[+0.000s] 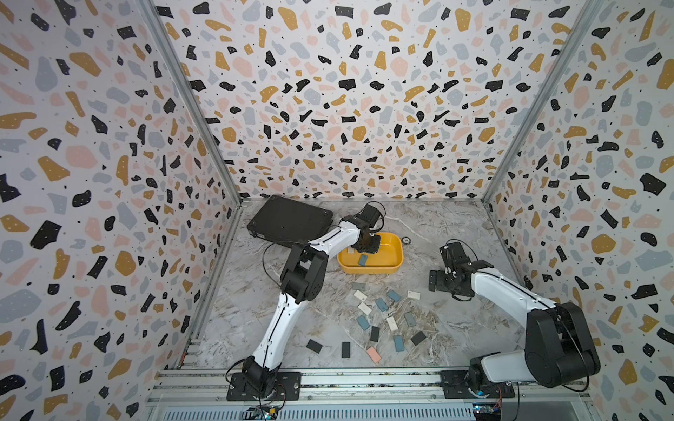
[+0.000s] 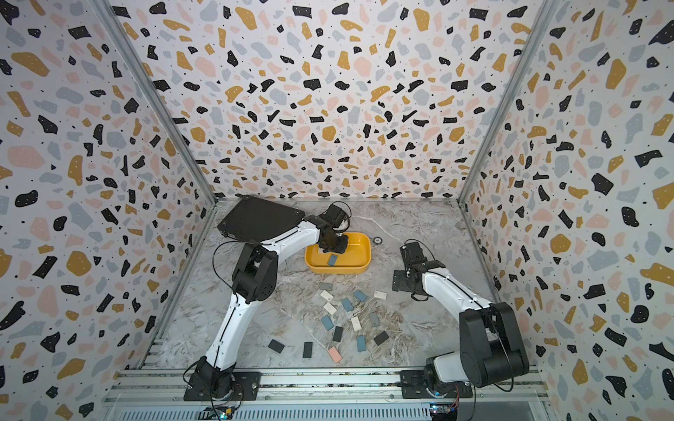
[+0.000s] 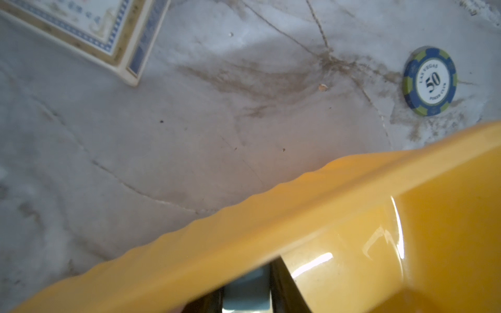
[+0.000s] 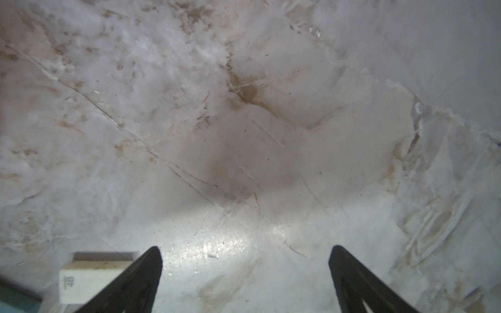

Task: Put the eraser in the storage box
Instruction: Place the eraser in the storage box.

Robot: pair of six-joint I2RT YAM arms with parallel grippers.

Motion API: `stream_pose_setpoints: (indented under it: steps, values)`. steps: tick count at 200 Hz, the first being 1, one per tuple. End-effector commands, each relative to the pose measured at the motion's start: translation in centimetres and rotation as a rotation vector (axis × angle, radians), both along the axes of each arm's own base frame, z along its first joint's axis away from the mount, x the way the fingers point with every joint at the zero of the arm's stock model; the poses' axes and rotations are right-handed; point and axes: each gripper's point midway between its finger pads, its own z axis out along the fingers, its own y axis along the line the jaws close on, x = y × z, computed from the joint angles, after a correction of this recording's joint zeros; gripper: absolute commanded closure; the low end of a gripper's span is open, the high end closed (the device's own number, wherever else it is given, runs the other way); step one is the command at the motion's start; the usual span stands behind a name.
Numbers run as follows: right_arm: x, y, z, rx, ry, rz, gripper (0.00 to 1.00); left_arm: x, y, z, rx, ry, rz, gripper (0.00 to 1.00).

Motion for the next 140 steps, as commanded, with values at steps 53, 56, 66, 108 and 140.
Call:
stream_pose_setpoints:
  steps: [53,56,66,108,140]
  values:
    - [0.7,0.4,0.9,0.009,-0.022,0.003,0.01,0.6,-0.1,2.2,-0.019,-0.029,0.006,0.51]
    - [0.7,0.3,0.9,0.009,-0.023,0.003,0.01,0.6,-0.1,2.4,-0.021,-0.031,0.005,0.51]
    - [0.6,0.4,1.0,0.011,-0.024,0.004,0.01,0.6,-0.3,3.3,-0.034,-0.042,0.0,0.5]
    - [0.5,0.4,1.1,0.017,-0.027,0.006,0.01,0.3,-0.7,9.4,-0.115,-0.103,-0.005,0.4]
    - [0.6,0.6,1.3,0.027,-0.035,0.007,0.01,-1.0,1.1,14.5,-0.117,-0.164,0.027,0.32]
